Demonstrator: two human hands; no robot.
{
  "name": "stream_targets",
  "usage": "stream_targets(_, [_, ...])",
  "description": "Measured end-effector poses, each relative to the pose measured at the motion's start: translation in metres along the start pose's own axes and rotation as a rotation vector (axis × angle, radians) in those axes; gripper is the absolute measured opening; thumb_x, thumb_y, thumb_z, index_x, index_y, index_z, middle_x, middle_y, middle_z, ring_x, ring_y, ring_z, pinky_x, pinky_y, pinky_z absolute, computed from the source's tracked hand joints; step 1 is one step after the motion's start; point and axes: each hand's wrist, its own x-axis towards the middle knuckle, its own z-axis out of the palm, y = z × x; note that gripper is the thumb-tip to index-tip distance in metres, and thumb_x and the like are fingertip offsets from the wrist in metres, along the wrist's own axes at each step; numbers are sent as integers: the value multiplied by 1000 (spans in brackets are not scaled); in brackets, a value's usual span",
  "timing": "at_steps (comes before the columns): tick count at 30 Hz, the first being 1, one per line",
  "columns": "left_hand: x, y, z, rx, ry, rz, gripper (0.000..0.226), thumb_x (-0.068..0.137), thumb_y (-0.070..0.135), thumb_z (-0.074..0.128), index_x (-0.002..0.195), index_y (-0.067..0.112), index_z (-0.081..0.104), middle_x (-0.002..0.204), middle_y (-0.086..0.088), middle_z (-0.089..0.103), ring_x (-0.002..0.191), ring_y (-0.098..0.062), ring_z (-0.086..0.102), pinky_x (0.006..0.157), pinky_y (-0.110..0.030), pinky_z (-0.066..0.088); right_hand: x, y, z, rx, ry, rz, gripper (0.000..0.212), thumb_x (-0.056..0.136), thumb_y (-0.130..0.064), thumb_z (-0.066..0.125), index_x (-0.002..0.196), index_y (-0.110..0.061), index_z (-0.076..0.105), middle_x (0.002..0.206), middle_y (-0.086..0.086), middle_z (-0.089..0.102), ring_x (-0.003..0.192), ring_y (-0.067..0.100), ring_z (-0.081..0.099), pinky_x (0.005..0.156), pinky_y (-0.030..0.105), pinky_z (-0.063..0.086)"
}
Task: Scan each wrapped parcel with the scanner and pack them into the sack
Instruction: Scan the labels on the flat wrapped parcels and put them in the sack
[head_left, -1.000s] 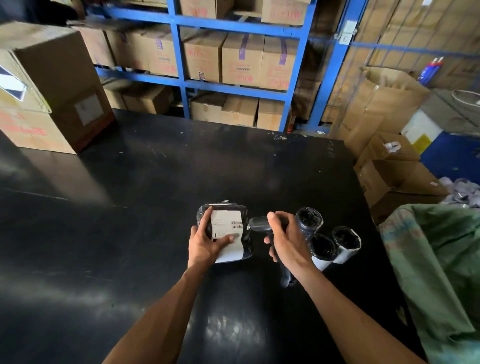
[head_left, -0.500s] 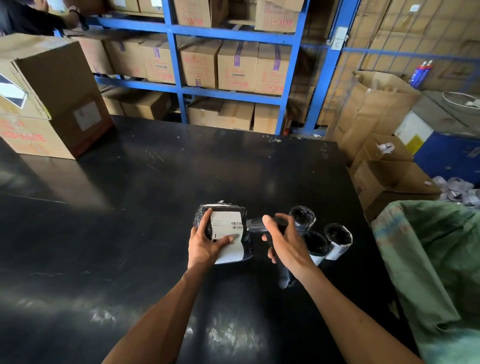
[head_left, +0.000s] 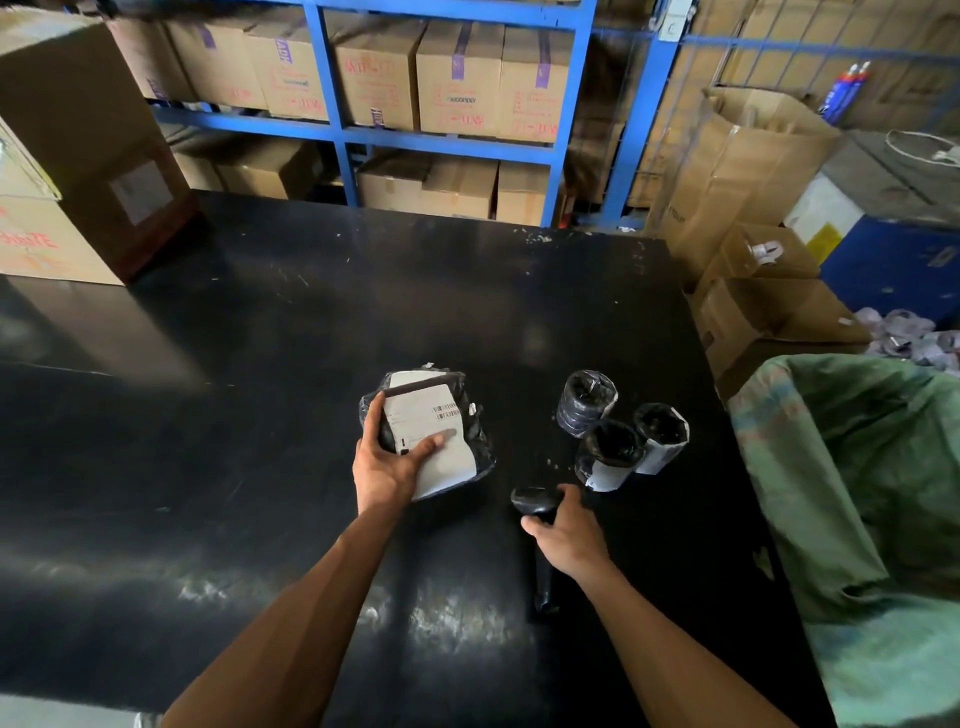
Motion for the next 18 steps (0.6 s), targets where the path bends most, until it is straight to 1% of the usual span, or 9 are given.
stream_targets(3, [-9,7,-4,-83,-35,26,94,59,41,96,139,44,48,120,15,68,111,-2,64,101,-35,52,6,4,17,-48,9,33,66,90,-38,71,142,-12,38,125,14,68,116,34,65,93,36,52])
stream_targets(6, [-15,12,-9,-130,-63,34,93,61,33,97,140,38,49,122,15,69,113,-2,64,102,-34,52,8,6,27,-66,-3,52,69,89,-37,72,143,-12,37,125,16,67,115,36,65,93,36,53])
stream_targets(9, [-25,21,-8,-174,-85,17,92,64,20,95,143,30,50,122,13,69,111,3,64,100,-23,51,7,5,25,-68,-28,41,73,88,-40,69,145,-12,33,126,17,66,117,37,64,97,40,52])
stream_targets(11, [-29,26,-4,-202,-99,10,92,64,14,94,144,25,49,122,10,69,110,4,64,96,-17,51,7,4,15,-78,-47,39,83,85,-48,63,151,-17,24,133,15,62,123,36,61,101,40,48])
stream_targets(12, [-31,28,0,-212,-110,7,93,64,13,95,144,25,49,123,9,69,112,2,64,96,-16,51,8,2,6,-26,-39,15,89,81,-53,60,154,-22,21,139,12,59,127,34,58,103,41,45])
stream_targets(14, [-35,34,11,-234,-139,-5,93,64,10,94,144,25,49,125,6,69,113,-2,65,96,-17,51,12,-4,-18,266,-21,-74,92,74,-54,58,156,-29,23,145,4,55,135,25,52,113,43,41])
stream_targets(16, [-41,42,28,-253,-182,-9,92,66,7,93,145,23,48,126,4,69,114,-4,65,97,-20,52,14,-13,-47,616,-98,-139,80,86,-44,62,156,-34,25,129,-6,63,134,21,54,115,45,39])
stream_targets(17, [-46,47,40,-259,-218,-4,90,67,8,92,145,23,48,126,4,69,114,-6,65,98,-23,53,15,-16,-61,716,-160,-170,74,94,-39,64,156,-36,24,121,-13,63,128,17,59,112,43,42])
stream_targets(18, [-50,50,53,-266,-248,-5,89,69,11,92,145,25,48,125,5,69,114,-7,66,98,-25,54,17,-17,-73,747,-191,-203,74,97,-38,67,156,-38,22,120,-16,64,120,9,63,106,38,46])
